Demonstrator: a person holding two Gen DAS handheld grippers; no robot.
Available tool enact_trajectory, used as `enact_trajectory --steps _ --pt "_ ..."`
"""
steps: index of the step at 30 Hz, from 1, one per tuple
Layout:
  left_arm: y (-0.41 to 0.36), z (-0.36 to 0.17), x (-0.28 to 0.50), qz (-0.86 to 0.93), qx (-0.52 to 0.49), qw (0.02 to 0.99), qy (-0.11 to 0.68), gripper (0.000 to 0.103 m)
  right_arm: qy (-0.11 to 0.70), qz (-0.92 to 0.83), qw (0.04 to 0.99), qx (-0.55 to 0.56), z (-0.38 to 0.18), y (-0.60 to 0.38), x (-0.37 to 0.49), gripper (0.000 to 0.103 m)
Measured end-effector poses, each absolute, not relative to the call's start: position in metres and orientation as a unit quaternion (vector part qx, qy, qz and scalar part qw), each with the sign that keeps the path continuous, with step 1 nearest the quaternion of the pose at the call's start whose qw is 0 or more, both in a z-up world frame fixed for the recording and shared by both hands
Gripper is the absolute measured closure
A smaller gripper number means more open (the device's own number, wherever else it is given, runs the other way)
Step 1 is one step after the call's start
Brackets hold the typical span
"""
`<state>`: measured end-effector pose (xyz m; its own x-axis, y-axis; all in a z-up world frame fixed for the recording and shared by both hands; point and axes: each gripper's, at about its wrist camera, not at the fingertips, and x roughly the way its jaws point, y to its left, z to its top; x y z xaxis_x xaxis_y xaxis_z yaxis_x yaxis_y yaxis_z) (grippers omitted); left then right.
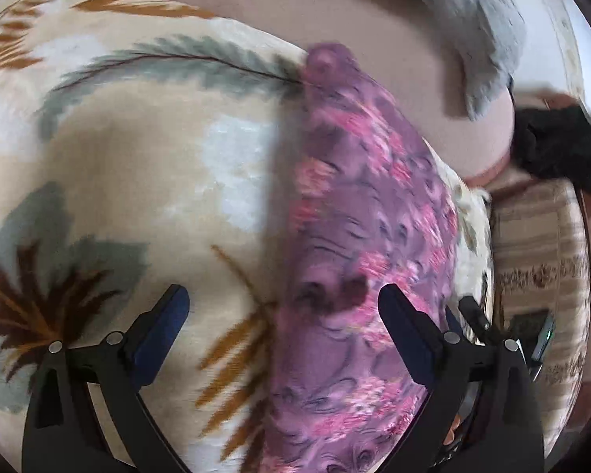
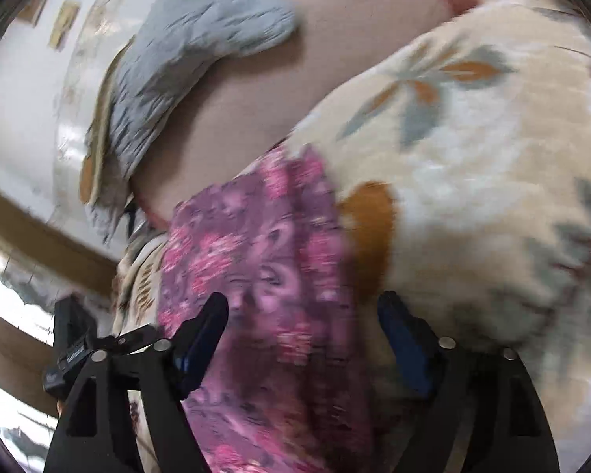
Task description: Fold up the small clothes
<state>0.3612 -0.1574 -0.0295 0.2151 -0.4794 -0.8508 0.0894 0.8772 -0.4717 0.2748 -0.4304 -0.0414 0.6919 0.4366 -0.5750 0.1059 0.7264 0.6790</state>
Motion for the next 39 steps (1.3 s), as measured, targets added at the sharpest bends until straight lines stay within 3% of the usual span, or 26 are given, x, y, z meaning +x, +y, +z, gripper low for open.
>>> enact_trajectory --steps 3,4,5,6,7,9,12,25,32,37,39 --pt "-0.186 -0.030 0.359 -0.197 -0.122 0.762 0.605 0.006 0.401 0.103 0.854 0.313 -0.034 -0.412 0.285 0.022" --pt "-0.192 -0.029 0.358 -0.199 -0.114 0.762 0.605 0.008 0.403 0.096 0.858 0.303 -0.033 -0.408 0.285 0.033" --pt "-0.199 -0.028 0.357 -0.209 -0.116 0.762 0.602 0.028 0.404 0.083 0.863 0.291 -0.032 -0.405 0.286 0.057" --pt "-0.202 -0.028 0.356 -0.216 -0.118 0.759 0.603 0.046 0.404 0.085 0.863 0.290 -0.031 -0.404 0.285 0.064" --pt "-0.206 -0.026 0.355 -0.208 -0.111 0.761 0.604 0.049 0.399 0.087 0.864 0.294 -0.030 -0.405 0.283 0.073" --pt "-0.207 -0.019 0.352 -0.199 -0.096 0.774 0.593 0.070 0.391 0.079 0.873 0.281 -0.025 -0.401 0.276 0.078" --pt "-0.199 -0.006 0.344 -0.199 -0.090 0.787 0.577 0.082 0.380 0.066 0.887 0.253 -0.008 -0.390 0.266 0.079" --pt "-0.140 0.061 0.247 -0.183 -0.077 0.825 0.530 0.083 0.353 0.107 0.894 0.255 0.040 -0.336 0.165 0.080" --pt "-0.084 0.074 0.170 -0.165 -0.080 0.827 0.531 0.083 0.364 0.156 0.872 0.287 0.031 -0.288 0.095 0.079" --pt "-0.030 0.039 0.118 -0.157 -0.098 0.803 0.567 0.080 0.422 0.164 0.846 0.281 -0.022 -0.253 0.051 0.076" --pt "-0.016 0.009 0.112 -0.128 -0.087 0.787 0.598 0.079 0.459 0.139 0.846 0.234 -0.044 -0.240 0.043 0.069"
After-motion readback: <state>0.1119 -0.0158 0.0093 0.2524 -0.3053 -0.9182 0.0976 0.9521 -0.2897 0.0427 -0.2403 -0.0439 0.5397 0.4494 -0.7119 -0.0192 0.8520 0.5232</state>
